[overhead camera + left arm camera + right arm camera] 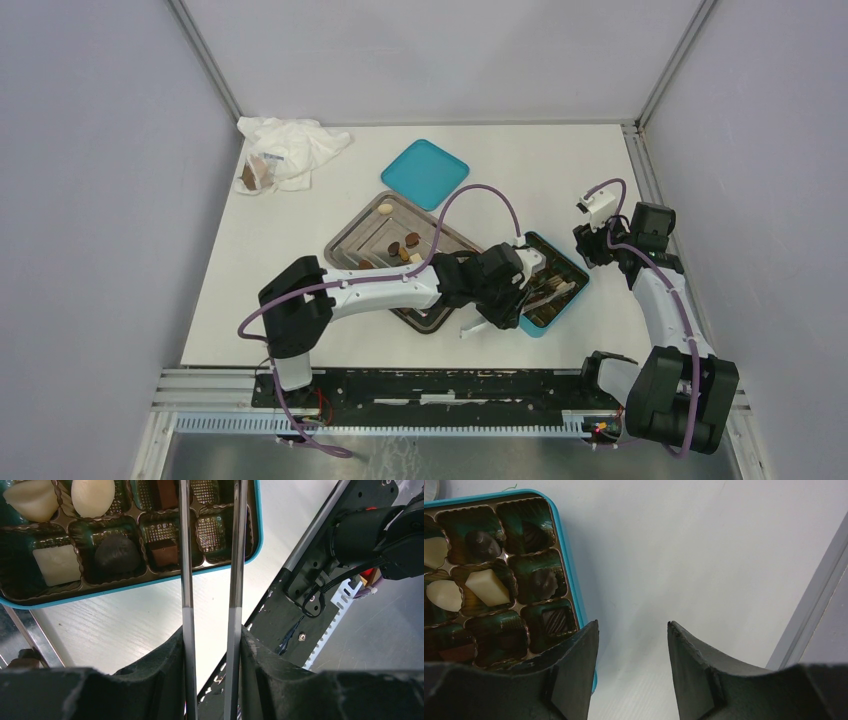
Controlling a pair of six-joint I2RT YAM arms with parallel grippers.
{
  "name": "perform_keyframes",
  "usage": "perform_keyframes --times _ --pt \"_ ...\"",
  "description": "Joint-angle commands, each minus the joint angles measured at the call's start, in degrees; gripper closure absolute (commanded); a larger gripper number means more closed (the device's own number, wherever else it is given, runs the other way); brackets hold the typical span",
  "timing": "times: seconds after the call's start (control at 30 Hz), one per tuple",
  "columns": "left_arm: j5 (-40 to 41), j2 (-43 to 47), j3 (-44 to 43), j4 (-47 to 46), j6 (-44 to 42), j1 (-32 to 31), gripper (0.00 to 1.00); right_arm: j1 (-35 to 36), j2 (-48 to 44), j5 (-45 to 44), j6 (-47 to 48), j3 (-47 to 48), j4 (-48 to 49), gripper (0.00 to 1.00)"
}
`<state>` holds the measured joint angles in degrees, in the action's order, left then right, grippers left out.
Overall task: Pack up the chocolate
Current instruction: Place the fake chocolate in the packing box.
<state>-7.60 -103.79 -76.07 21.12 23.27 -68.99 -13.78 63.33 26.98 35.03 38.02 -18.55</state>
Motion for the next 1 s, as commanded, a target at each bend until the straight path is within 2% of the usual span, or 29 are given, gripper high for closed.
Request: perform_keyframes --times 0.0,0.53,0.77,0.97 --pt "0.7 0.3 -2.9 -1.3 -1.0 -0.3 0.57 -0.2 -0.8 0.8 0.7 1.6 0.8 0.41" --pt "2.7 4.7 0.2 -4.1 -0.5 -0.2 0.58 -0.2 -1.0 0.8 0.8 1.6 0.7 0.41" --pt "7.3 9.8 4.8 -5.3 -0.1 -0.2 0.6 -0.2 -1.2 1.0 0.9 1.6 0.7 0.41" --pt "13.3 14.8 7.4 -1.6 -0.6 0.7 0.6 -0.2 -1.1 1.3 0.8 1.7 0.6 0.41"
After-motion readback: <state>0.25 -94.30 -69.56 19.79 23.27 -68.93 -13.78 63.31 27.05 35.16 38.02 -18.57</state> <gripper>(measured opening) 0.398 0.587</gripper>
